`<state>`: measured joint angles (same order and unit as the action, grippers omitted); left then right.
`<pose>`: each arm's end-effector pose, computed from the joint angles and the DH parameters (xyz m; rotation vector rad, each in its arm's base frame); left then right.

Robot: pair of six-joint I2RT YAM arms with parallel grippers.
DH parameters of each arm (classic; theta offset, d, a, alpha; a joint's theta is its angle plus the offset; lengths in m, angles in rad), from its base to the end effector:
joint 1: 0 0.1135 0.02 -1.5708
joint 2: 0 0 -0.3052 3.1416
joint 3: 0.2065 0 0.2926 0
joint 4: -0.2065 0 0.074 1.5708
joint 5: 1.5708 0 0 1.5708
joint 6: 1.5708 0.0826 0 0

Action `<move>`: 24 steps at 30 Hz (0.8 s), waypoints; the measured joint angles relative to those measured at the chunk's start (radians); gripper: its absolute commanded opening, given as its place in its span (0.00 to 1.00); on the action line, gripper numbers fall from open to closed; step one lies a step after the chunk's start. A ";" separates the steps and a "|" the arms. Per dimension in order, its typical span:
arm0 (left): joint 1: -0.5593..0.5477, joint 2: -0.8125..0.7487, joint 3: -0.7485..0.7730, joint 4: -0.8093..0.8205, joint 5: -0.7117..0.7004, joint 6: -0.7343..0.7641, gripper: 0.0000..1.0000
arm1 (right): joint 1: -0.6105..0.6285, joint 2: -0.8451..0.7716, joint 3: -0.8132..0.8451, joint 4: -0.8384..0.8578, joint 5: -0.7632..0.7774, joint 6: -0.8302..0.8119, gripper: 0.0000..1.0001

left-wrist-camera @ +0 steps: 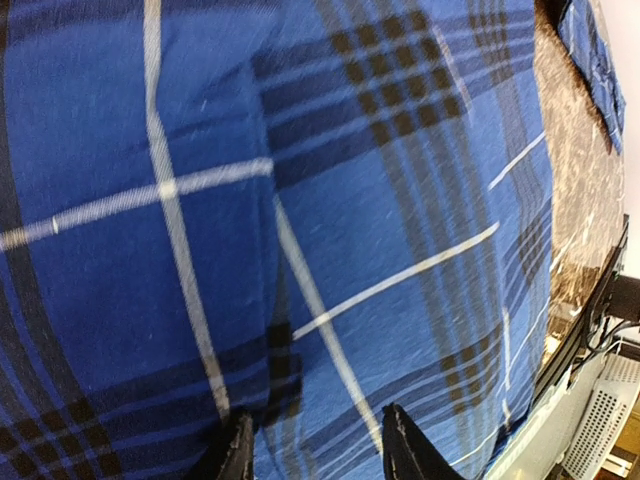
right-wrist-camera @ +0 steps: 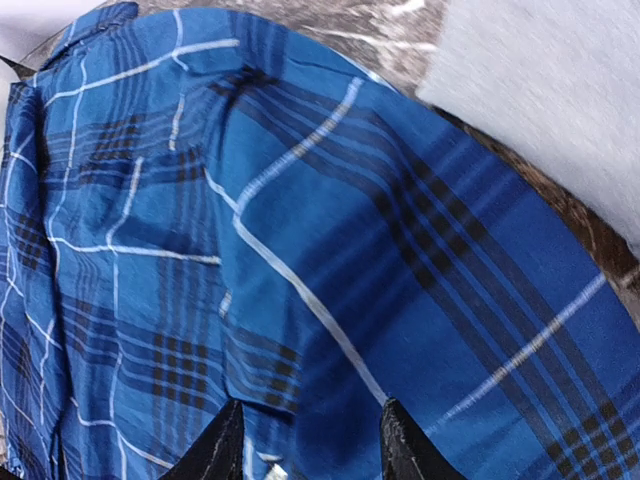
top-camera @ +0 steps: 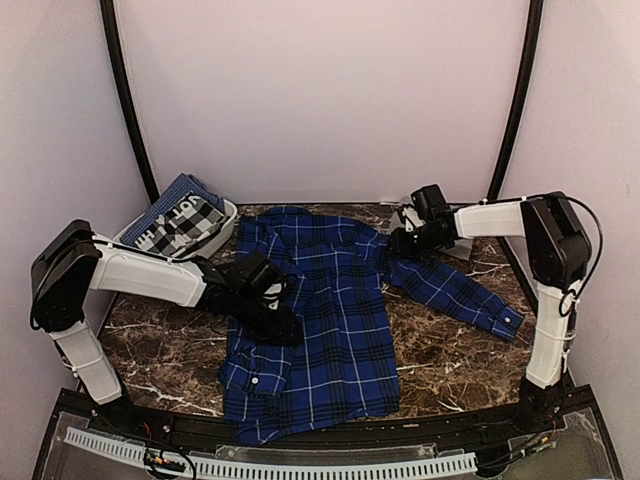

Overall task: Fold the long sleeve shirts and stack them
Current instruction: Move the 1/3-folded shirt to the center of the board.

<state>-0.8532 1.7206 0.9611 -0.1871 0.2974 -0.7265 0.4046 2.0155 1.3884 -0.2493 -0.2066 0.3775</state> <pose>0.2474 -0.3202 0.1375 0.3079 2.7464 -0.9237 0.4690 0.2193 0.1506 -0.1283 2.5115 0.5874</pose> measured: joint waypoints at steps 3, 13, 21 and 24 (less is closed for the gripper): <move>-0.001 0.000 -0.033 0.001 0.011 0.009 0.42 | -0.009 -0.019 -0.053 0.029 -0.003 0.008 0.42; -0.001 -0.089 -0.154 0.015 0.004 0.024 0.42 | -0.035 -0.049 -0.210 0.135 -0.014 0.029 0.43; 0.000 -0.135 -0.181 -0.043 -0.038 0.032 0.42 | -0.077 -0.058 -0.223 0.150 -0.021 0.024 0.50; 0.004 -0.137 -0.180 -0.050 -0.044 0.032 0.42 | -0.079 -0.074 -0.223 0.124 -0.018 0.020 0.52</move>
<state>-0.8494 1.5837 0.7807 -0.2371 0.2535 -0.6949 0.3256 1.9415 1.1652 -0.1253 -0.2241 0.3973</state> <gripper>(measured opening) 0.418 0.500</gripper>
